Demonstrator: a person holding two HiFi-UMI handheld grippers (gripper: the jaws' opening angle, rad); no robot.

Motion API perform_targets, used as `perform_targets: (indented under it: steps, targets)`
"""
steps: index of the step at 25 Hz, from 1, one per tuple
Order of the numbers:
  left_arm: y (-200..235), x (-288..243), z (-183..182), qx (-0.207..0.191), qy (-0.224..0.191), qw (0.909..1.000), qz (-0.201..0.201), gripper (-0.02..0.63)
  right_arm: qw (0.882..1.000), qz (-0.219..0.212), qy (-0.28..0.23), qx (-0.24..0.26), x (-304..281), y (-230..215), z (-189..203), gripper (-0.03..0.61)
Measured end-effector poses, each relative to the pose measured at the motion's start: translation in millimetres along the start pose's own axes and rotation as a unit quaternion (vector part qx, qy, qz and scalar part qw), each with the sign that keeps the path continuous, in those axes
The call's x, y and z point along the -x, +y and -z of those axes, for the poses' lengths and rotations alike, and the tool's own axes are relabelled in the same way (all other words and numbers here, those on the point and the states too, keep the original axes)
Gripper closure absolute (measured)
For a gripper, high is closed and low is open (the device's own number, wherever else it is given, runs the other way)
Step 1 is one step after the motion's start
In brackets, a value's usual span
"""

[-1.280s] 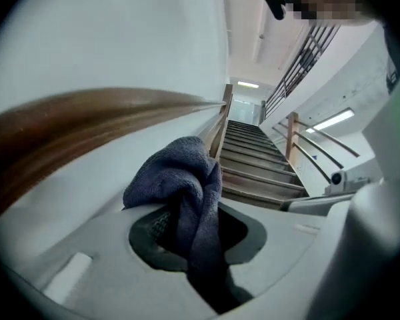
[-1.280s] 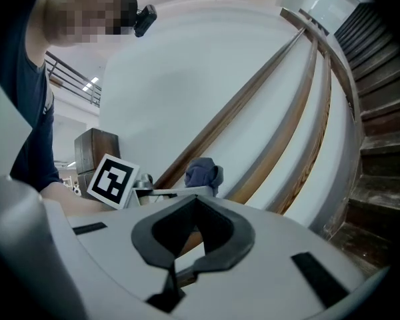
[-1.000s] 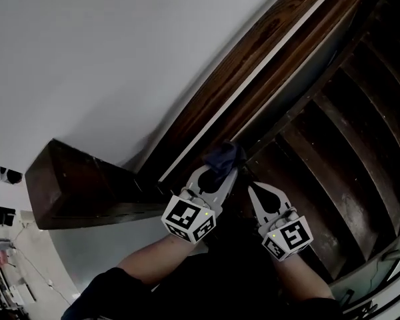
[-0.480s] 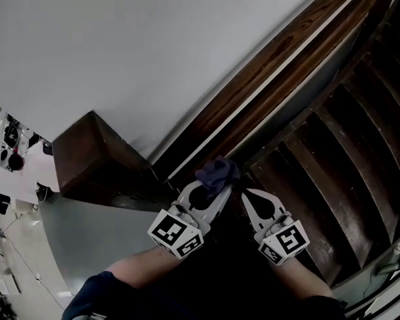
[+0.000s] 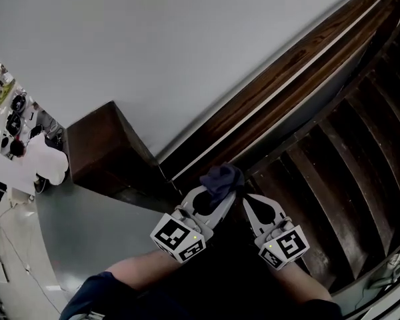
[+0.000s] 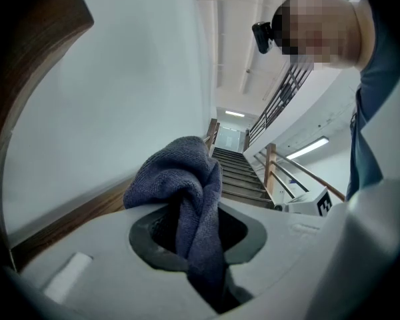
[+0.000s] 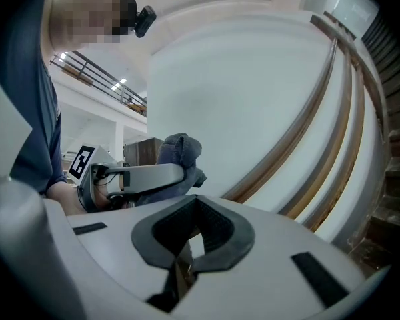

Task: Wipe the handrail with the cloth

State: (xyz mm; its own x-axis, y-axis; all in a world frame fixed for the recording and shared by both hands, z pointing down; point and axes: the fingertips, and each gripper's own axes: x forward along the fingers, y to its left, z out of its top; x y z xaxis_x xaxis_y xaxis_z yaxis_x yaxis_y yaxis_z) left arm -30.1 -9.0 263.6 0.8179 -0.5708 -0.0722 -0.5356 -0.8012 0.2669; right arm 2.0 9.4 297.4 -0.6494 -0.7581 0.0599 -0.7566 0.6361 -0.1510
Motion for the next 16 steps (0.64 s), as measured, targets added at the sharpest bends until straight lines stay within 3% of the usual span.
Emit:
perform_targets:
  steps: [16]
  targets:
    - [-0.5,-1.1,3.9,0.005,0.002,1.0,-0.003,0.537,1.0,0.002,0.004,-0.004,4.8,-1.8,2.4,0.571]
